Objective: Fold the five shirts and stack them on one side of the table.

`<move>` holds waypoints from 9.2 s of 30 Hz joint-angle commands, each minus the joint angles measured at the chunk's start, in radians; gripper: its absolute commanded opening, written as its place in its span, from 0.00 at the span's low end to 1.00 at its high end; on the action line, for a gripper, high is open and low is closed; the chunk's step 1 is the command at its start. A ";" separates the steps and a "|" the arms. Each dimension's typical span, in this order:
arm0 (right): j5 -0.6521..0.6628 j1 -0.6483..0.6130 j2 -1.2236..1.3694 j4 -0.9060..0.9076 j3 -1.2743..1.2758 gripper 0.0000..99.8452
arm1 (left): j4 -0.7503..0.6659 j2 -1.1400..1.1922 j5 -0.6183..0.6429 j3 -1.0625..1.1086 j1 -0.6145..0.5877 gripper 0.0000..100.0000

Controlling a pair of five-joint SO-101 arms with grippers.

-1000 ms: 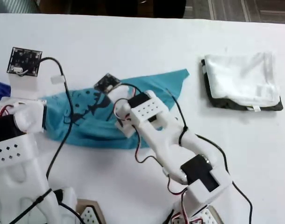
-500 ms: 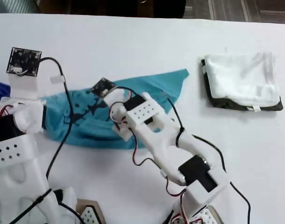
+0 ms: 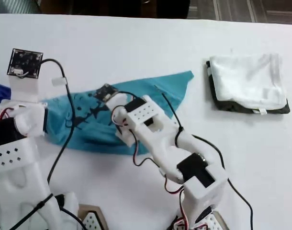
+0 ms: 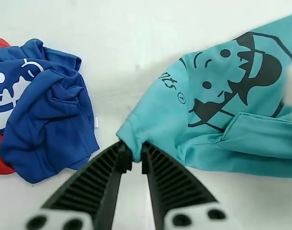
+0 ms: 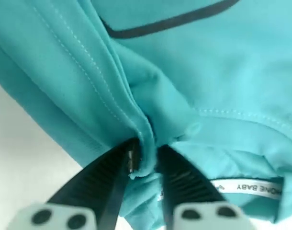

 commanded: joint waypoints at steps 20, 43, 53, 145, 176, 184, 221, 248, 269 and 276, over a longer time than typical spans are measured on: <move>0.006 0.002 -0.068 0.061 -0.040 0.09 | -0.011 -0.008 -0.011 -0.013 -0.006 0.03; 0.006 0.148 -0.188 0.176 -0.245 0.02 | -0.015 -0.008 -0.011 -0.010 -0.005 0.03; 0.123 0.335 -0.475 0.189 -0.285 0.02 | 0.072 -0.008 0.018 -0.097 0.120 0.03; 0.141 0.576 -1.319 0.410 -0.891 0.02 | 0.359 -0.482 0.097 -0.573 0.118 0.03; 0.084 0.575 -1.237 -0.174 -0.080 0.02 | -0.034 0.003 0.106 -0.407 0.124 0.03; 0.086 0.581 -1.164 -0.321 -0.014 0.02 | -0.160 0.158 0.106 -0.412 0.166 0.03; 0.084 0.627 -0.318 -0.509 -0.359 0.02 | -0.064 1.142 0.104 -1.262 0.218 0.03; 0.086 0.630 0.013 -0.487 -0.635 0.02 | 0.051 1.295 0.129 -1.408 0.216 0.03; 0.123 0.630 0.742 -0.466 -1.310 0.02 | -0.293 1.298 0.195 -1.075 0.216 0.03; 0.178 0.631 0.898 -0.412 -1.419 0.02 | -0.327 1.298 0.195 -0.975 0.213 0.03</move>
